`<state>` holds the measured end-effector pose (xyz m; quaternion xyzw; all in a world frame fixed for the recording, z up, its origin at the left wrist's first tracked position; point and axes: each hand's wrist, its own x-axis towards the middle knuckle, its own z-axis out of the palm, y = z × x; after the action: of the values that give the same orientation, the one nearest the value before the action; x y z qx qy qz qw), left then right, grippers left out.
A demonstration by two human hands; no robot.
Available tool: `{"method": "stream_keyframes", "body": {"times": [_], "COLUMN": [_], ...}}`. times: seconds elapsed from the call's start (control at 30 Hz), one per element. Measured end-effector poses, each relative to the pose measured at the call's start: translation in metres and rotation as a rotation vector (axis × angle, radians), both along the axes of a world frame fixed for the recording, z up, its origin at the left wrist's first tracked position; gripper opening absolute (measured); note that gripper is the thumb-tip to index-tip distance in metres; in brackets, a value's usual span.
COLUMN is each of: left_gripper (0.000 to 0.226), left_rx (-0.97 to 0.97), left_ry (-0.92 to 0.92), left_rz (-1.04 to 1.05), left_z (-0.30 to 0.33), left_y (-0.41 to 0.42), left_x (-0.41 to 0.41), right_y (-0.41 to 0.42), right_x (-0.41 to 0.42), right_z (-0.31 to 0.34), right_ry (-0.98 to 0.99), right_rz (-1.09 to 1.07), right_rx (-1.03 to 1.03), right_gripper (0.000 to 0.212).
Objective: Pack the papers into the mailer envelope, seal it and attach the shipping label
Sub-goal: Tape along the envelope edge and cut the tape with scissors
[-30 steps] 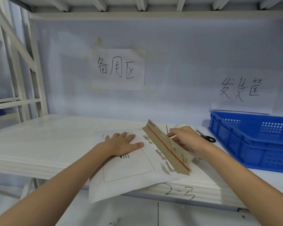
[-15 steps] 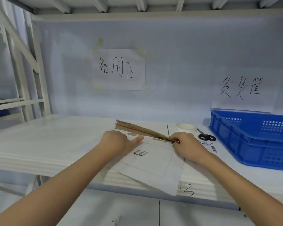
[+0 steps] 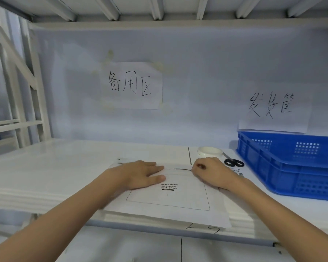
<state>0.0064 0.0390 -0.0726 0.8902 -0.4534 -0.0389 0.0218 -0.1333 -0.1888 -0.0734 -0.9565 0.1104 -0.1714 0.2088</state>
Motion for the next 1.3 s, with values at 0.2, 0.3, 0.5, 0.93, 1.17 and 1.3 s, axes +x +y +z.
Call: {"method": "stream_keyframes", "body": {"times": [0.2, 0.3, 0.5, 0.93, 1.17, 1.3], "left_gripper": [0.068, 0.068, 0.062, 0.030, 0.014, 0.013], "left_rx": [-0.003, 0.035, 0.023, -0.389, -0.732, -0.852], "left_ry": [-0.088, -0.138, -0.280, 0.125, 0.513, 0.543], "left_rz": [-0.022, -0.019, -0.096, -0.154, -0.015, 0.126], "left_z": [-0.007, -0.004, 0.007, -0.013, -0.006, -0.001], "left_y": [-0.003, -0.009, -0.019, -0.027, -0.002, 0.004], "left_x": [-0.009, -0.013, -0.010, 0.045, 0.054, 0.064], "right_y": [-0.055, -0.076, -0.089, -0.019, 0.036, 0.033], "right_x": [0.028, 0.050, 0.079, 0.086, 0.112, 0.112], "right_z": [0.011, 0.008, 0.002, 0.042, 0.009, 0.001], "right_ry": [-0.072, 0.066, 0.246, -0.180, -0.029, -0.098], "right_rz": [-0.202, -0.257, -0.324, 0.020, 0.091, 0.064], "right_rx": [-0.094, -0.207, -0.368, -0.022, 0.246, 0.456], "right_gripper": [0.035, 0.038, 0.009, 0.006, 0.005, 0.012]}}
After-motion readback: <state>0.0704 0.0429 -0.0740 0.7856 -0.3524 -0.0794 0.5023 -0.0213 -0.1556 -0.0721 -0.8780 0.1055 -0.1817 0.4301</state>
